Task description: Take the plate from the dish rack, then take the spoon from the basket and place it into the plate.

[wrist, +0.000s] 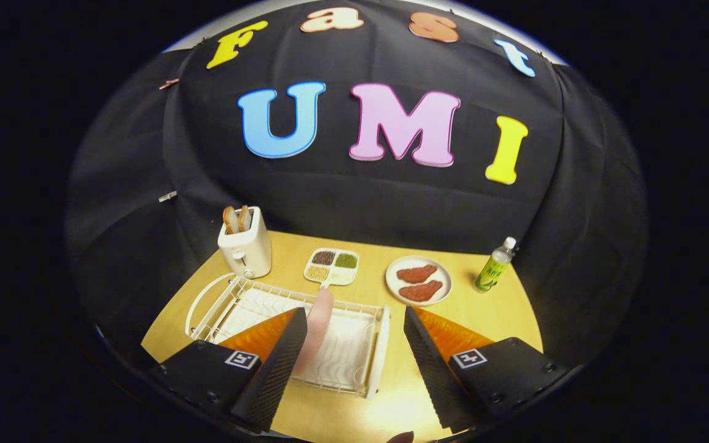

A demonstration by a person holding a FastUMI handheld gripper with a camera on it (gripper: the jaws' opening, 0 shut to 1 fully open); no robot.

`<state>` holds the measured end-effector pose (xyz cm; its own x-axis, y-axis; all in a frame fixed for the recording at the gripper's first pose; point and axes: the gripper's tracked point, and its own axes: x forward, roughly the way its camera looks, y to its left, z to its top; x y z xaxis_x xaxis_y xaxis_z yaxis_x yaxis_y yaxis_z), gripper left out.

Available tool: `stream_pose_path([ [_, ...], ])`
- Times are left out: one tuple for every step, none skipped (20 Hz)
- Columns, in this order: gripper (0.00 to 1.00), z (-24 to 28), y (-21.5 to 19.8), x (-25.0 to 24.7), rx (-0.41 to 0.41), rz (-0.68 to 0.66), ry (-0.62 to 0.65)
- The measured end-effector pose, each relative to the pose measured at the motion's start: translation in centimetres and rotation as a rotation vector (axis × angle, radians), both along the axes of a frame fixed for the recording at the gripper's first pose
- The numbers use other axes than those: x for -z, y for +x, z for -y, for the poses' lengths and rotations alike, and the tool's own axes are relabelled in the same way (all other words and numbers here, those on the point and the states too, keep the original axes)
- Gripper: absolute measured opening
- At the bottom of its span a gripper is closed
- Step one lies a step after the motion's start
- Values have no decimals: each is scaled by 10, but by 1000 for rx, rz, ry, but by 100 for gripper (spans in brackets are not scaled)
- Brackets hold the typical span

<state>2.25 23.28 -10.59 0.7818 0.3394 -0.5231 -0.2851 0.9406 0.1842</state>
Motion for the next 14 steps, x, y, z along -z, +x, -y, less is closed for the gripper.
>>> stream_pose_path([
  [97, -12, 3, 9, -6, -42, 8],
  [98, -24, 6, 19, -11, -81, 19],
  [97, -35, 8, 27, -11, -115, 26],
  [97, -43, 11, 36, -12, -148, 27],
  [97, -51, 13, 46, -9, -179, 20],
  [96, -57, 16, 56, -2, -203, 8],
  [95, -60, 19, 66, 5, -224, -13],
  [94, -62, 22, 75, 15, -241, -36],
  [93, -65, 25, 85, 25, -262, -57],
  [92, -69, 26, 95, 35, -286, -73],
  [90, -73, 29, 102, 42, -302, -82],
  [84, -75, 31, 108, 52, -316, -91],
  [78, -76, 32, 113, 62, -333, -109],
  [64, -73, 32, 121, 78, -346, -138],
])
